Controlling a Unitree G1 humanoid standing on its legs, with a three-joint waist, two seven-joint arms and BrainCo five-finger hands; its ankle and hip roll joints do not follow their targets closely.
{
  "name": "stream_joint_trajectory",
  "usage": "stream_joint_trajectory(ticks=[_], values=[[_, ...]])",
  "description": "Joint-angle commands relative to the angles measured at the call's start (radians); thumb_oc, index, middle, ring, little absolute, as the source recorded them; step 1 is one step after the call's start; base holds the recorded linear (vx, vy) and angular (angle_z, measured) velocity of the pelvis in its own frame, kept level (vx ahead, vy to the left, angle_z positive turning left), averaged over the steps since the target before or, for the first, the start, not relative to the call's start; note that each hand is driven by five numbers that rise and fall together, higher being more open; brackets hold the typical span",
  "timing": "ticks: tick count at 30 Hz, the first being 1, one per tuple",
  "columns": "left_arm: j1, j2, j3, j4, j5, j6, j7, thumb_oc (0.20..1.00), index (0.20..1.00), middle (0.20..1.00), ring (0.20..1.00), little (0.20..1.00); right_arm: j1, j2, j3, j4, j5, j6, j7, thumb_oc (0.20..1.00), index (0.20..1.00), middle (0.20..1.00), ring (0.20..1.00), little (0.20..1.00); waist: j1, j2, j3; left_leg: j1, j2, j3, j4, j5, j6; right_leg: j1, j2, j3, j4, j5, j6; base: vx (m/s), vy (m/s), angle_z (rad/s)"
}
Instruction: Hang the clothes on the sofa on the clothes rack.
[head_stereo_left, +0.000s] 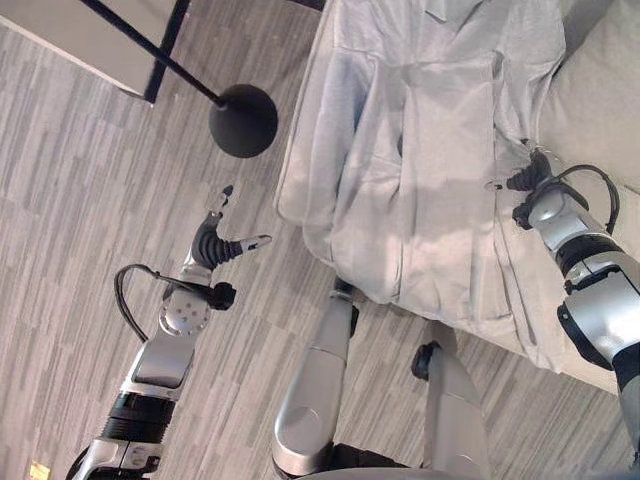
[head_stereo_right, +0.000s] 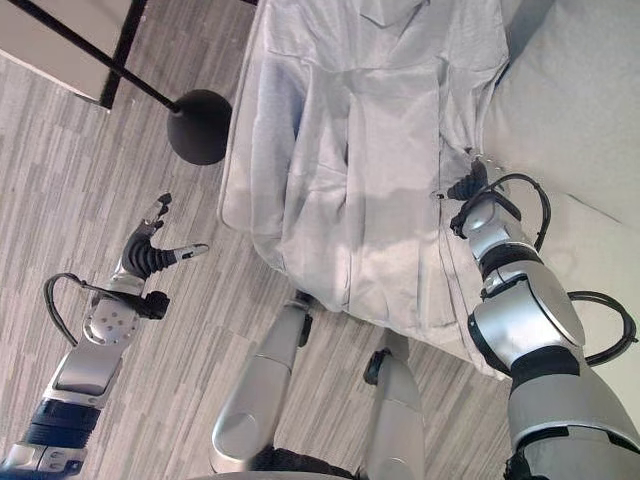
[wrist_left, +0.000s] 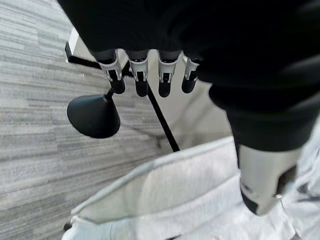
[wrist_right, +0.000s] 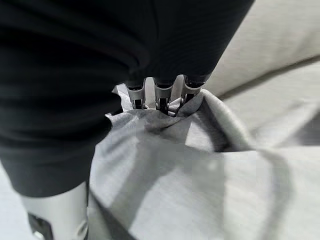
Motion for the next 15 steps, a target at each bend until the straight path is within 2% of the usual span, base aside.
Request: stream_joint_trajectory(ticks=[1,4,5,6,10,15], values=[[-0.014,-0.020,-0.006,-0.098,0.029,-0.045,0.033,1.000,1.000,1.000,1.000,1.000,-0.001,-0.103,0.075,0.095,0.027,0.048,-0.022,1.000,1.000,1.000,1.000,1.000,0.018,0.102,-0.006,0.283,0.080,0.043,-0.578,0.208,-0.042,0.141,-0.024,0.023,-0.084,-0.121,-0.005,0.01,-0.003,0.04],[-0.015,-0.014,-0.013,-0.119,0.029,-0.044,0.035,1.000,1.000,1.000,1.000,1.000,0.015,-0.085,0.090,0.157,0.028,0.055,-0.001,1.000,1.000,1.000,1.000,1.000,0.023,0.104,-0.006,0.270,0.079,0.038,-0.578,0.210,-0.042,0.129,-0.022,0.025,-0.084,-0.119,-0.006,0.01,-0.011,-0.06],[-0.015,-0.012,-0.016,-0.131,0.027,-0.048,0.036,1.000,1.000,1.000,1.000,1.000,0.028,-0.070,0.089,0.184,0.036,0.058,0.011,0.520,0.520,0.520,0.520,0.520,0.025,0.106,-0.006,0.262,0.077,0.036,-0.578,0.210,-0.042,0.121,-0.021,0.026,-0.084,-0.117,-0.007,0.00,0.000,0.00],[-0.016,-0.011,-0.018,-0.136,0.024,-0.048,0.037,1.000,1.000,1.000,1.000,1.000,0.033,-0.059,0.088,0.196,0.042,0.061,0.019,0.200,0.200,0.200,0.200,0.200,0.027,0.107,-0.006,0.258,0.077,0.035,-0.578,0.210,-0.042,0.116,-0.021,0.026,-0.084,-0.117,-0.008,0.00,0.000,0.00],[-0.006,0.000,-0.023,-0.147,0.017,-0.048,0.040,1.000,1.000,1.000,1.000,1.000,0.048,-0.006,0.084,0.227,0.057,0.063,0.044,0.200,0.200,0.200,0.200,0.200,0.035,0.109,-0.006,0.240,0.077,0.029,-0.578,0.209,-0.042,0.101,-0.018,0.030,-0.084,-0.113,-0.010,0.00,0.000,0.00],[0.014,0.013,0.023,-0.146,0.028,-0.043,0.052,1.000,1.000,1.000,1.000,1.000,0.113,0.046,0.014,0.105,0.079,0.043,0.023,0.200,0.200,0.200,0.200,0.200,0.022,0.096,-0.006,0.252,0.081,0.035,-0.578,0.201,-0.039,0.107,-0.015,0.037,-0.084,-0.116,-0.009,0.00,-0.009,0.00]])
